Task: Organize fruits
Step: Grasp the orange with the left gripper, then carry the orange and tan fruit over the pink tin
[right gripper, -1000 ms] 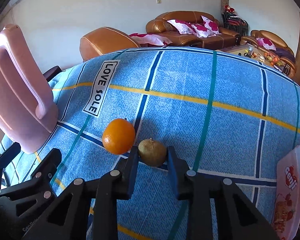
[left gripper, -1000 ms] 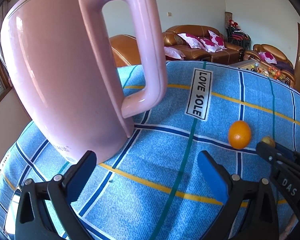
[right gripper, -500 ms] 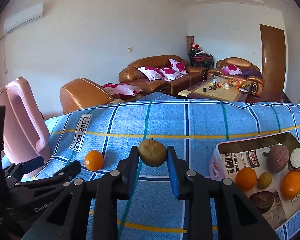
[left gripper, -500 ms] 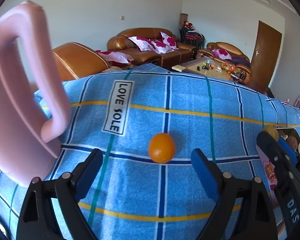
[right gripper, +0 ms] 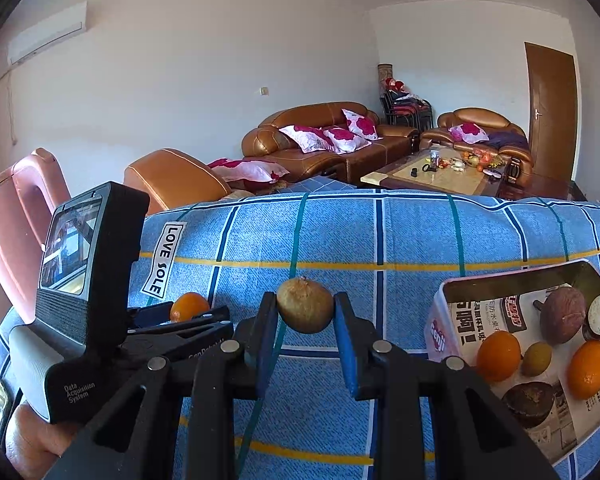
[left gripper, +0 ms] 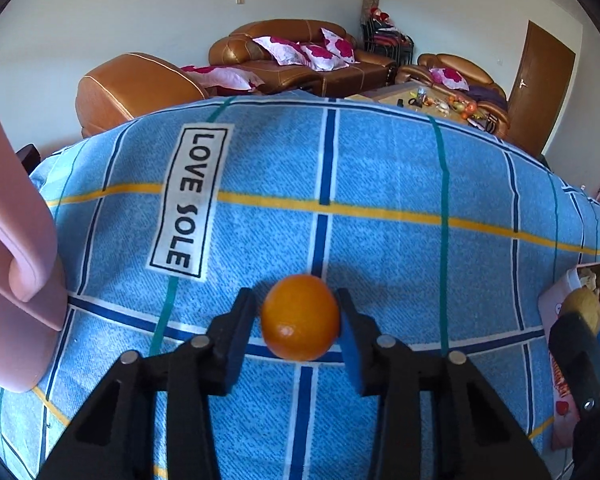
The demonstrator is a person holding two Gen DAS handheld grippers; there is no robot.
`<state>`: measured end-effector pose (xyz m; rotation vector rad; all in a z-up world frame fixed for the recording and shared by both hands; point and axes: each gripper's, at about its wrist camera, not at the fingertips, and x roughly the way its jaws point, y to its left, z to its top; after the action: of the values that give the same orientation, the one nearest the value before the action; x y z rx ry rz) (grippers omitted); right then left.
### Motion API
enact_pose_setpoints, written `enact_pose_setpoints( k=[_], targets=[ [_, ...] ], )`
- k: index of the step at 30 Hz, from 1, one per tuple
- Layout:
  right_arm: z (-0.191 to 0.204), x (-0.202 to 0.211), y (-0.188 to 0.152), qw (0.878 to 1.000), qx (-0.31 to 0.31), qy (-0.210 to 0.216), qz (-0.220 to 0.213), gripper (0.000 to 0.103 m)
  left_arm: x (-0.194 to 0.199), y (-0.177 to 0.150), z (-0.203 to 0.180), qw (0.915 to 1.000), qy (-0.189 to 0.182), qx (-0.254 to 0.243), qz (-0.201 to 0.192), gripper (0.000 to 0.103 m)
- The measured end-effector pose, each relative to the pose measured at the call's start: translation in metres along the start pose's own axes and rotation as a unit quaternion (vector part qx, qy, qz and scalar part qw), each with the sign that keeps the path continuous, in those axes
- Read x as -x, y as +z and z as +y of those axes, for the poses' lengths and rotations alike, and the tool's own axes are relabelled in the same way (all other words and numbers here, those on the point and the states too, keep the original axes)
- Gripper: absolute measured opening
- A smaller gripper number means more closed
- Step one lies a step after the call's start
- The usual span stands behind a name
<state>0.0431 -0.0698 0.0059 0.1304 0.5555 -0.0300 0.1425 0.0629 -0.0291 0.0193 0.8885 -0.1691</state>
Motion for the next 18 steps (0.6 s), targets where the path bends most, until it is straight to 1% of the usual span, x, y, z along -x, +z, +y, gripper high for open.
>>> enact_pose_setpoints(
  k=[1, 3, 7, 10, 15, 18],
  targets=[
    [0.0, 0.0, 0.001, 1.0, 0.001, 0.0, 0.0, 0.03, 0.001, -0.001, 0.002, 1.0, -0.003, 0.004, -0.003, 0.036],
    [0.002, 0.0, 0.0, 1.0, 0.005, -0.002, -0.003, 0.03, 0.006, -0.003, 0.008, 0.9997, 0.009, 0.017, -0.013, 0.036],
    [0.005, 0.003, -0.002, 1.0, 0.011, -0.001, -0.009, 0.03, 0.028, -0.011, 0.015, 0.997, 0.034, 0.034, -0.06, 0.036],
    [0.006, 0.005, -0.004, 1.0, 0.015, -0.002, -0.013, 0.03, 0.041, -0.018, 0.015, 0.9938, 0.06, 0.038, -0.086, 0.036],
    [0.011, 0.013, -0.008, 0.999, 0.026, -0.003, -0.029, 0.03, 0.058, -0.032, 0.018, 0.9896, 0.08, 0.044, -0.111, 0.036],
    [0.016, 0.019, -0.009, 0.998, 0.039, -0.006, -0.044, 0.031, 0.066, -0.04, 0.018, 0.9885, 0.082, 0.041, -0.12, 0.036]
  ],
)
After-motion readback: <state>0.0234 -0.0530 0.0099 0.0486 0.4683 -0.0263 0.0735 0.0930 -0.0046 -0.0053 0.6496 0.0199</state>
